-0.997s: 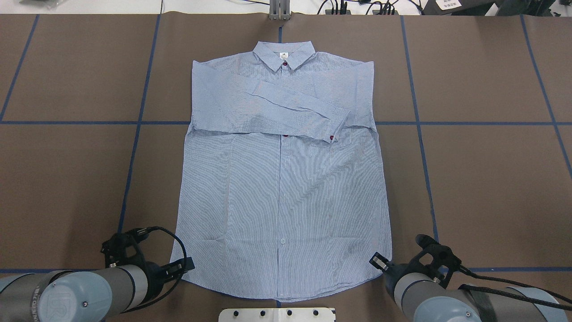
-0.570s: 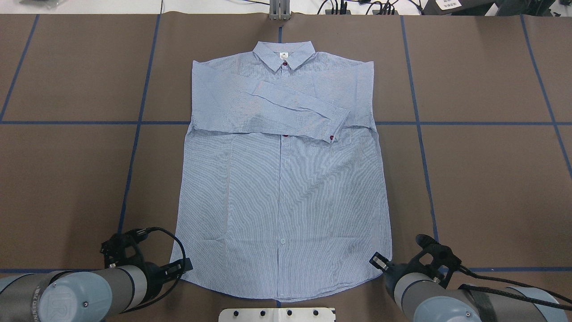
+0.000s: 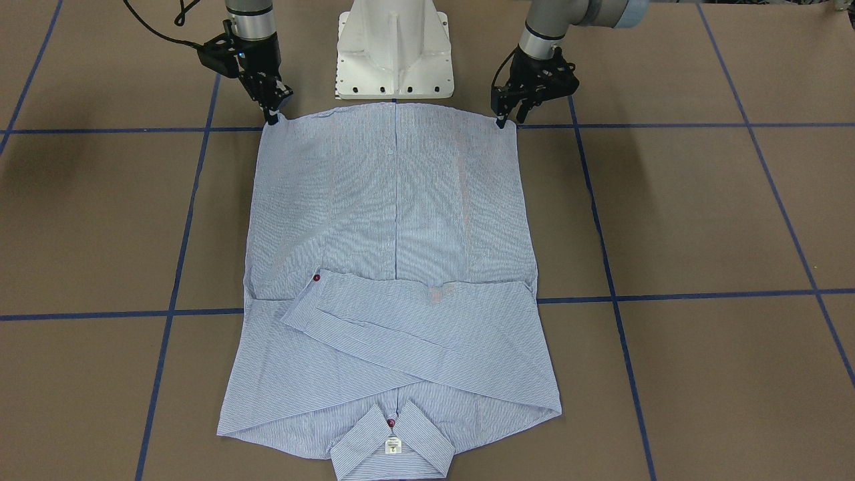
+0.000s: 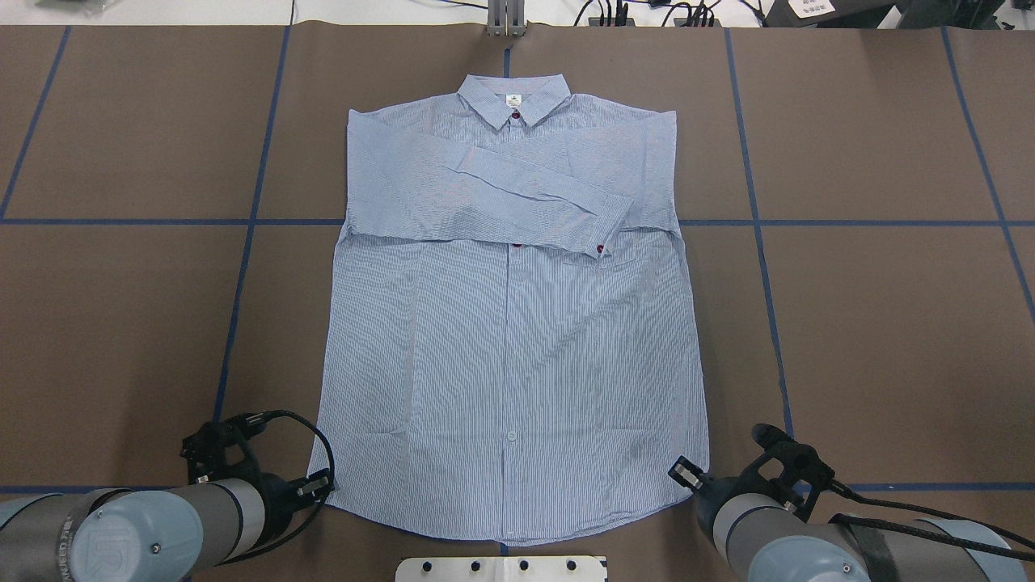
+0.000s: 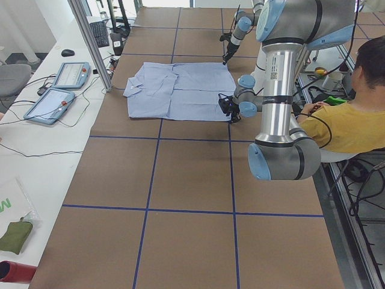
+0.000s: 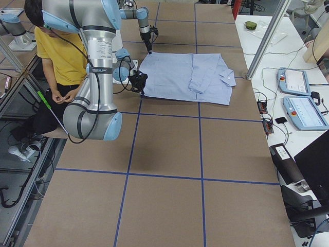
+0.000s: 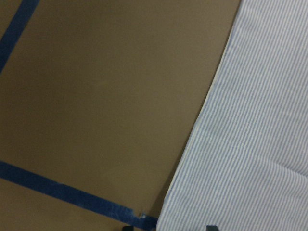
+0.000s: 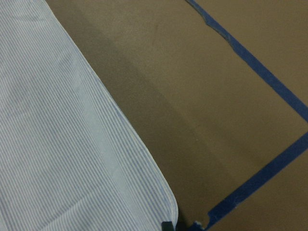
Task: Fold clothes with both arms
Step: 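Lift the hem with both grippers and fold it toward the collar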
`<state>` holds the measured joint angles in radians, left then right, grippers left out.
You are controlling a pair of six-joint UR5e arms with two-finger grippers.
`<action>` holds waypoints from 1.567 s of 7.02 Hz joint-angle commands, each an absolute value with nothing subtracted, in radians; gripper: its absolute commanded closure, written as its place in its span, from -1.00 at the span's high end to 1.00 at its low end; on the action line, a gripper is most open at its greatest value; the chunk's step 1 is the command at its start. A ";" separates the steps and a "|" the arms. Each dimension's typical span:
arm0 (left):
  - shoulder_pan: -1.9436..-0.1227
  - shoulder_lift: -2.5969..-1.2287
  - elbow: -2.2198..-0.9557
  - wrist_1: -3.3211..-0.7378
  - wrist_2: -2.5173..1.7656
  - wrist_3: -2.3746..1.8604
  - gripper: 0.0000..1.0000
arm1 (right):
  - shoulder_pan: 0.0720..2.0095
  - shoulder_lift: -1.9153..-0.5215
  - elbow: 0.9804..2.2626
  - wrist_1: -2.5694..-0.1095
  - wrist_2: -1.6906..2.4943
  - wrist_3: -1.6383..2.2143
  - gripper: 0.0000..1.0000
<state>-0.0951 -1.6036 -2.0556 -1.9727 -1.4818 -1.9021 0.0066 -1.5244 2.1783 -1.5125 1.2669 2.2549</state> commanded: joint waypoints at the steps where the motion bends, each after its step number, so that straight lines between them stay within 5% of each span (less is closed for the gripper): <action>1: -0.098 -1.601 -2.057 -1.973 -1.482 -1.902 -1.00 | 0.008 -1.517 2.178 -1.513 1.267 2.255 -1.00; 3: -0.109 -1.601 -2.081 -1.973 -1.485 -1.902 -1.00 | 0.008 -1.516 2.178 -1.513 1.266 2.255 -1.00; 7: -0.188 -1.526 -2.354 -1.971 -1.534 -1.910 -1.00 | 0.090 -1.519 2.293 -1.514 1.255 2.255 -1.00; 11: -0.610 -1.745 -2.210 -1.956 -1.747 -1.887 -1.00 | 0.364 -1.366 2.283 -1.514 1.204 2.253 -1.00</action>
<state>-0.5167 -1.6746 -2.2767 -1.9594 -1.7027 -1.8902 0.2741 -1.4159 2.2877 -1.5144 1.2090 2.2538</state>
